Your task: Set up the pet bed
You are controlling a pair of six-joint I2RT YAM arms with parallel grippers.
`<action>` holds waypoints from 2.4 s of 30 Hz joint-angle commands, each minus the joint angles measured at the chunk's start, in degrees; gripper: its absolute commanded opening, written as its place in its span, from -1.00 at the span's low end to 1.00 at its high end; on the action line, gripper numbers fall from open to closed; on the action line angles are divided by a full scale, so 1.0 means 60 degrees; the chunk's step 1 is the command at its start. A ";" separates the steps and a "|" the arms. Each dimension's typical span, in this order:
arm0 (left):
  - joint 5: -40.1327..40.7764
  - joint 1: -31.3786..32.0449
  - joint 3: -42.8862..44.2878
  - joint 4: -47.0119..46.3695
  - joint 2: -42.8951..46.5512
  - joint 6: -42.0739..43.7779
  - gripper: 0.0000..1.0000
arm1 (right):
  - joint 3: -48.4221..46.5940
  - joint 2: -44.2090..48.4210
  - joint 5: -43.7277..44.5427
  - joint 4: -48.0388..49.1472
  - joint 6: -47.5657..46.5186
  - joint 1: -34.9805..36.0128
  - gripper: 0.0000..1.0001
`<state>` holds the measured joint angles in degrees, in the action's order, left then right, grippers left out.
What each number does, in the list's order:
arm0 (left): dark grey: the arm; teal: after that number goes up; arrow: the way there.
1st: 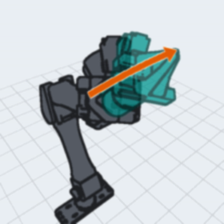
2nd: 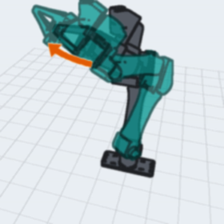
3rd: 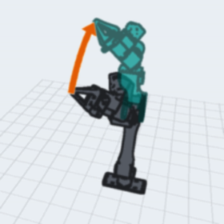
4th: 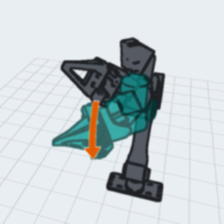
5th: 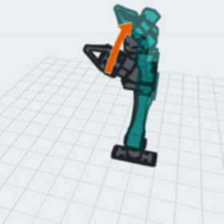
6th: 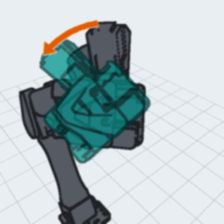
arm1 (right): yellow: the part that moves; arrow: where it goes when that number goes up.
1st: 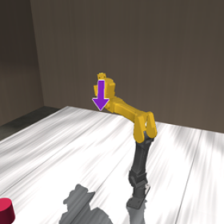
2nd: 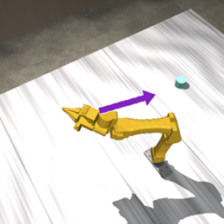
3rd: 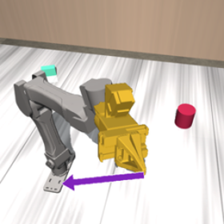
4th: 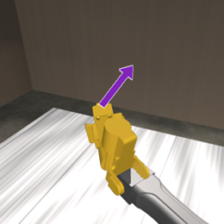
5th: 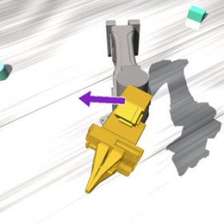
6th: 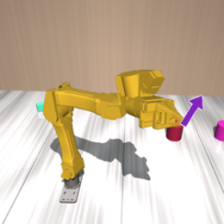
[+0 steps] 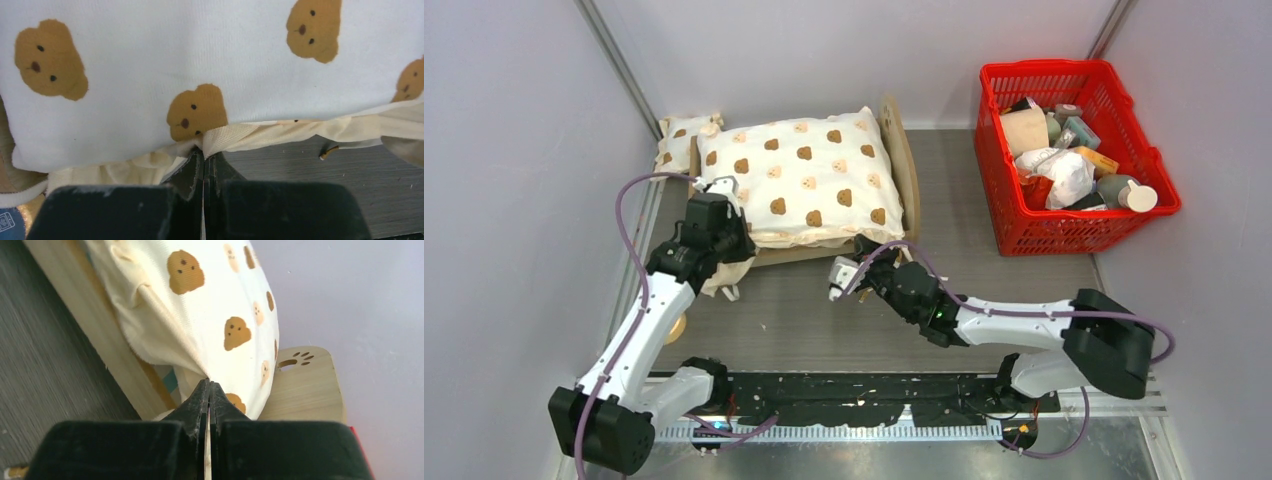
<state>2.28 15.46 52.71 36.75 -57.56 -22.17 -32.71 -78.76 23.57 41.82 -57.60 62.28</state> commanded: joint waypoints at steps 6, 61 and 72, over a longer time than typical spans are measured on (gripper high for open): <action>-0.1034 -0.0409 0.1129 0.0170 -0.0175 -0.0009 -1.00 | 0.0024 0.1301 -0.1074 -0.0897 0.3160 -0.0821 -0.90; 0.4613 -0.1952 -0.1918 -0.0084 0.2941 -0.0170 -1.00 | -0.2349 -0.2782 -0.0967 0.0392 0.3344 0.1257 0.13; 0.3933 -0.2836 -0.1804 -0.0084 0.2367 -0.0762 -1.00 | -0.3624 -0.6030 0.0768 0.3287 0.0733 0.1287 -0.11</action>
<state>23.97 -0.75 40.29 37.91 -42.41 -25.19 -50.39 -111.46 21.50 49.10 -46.48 69.91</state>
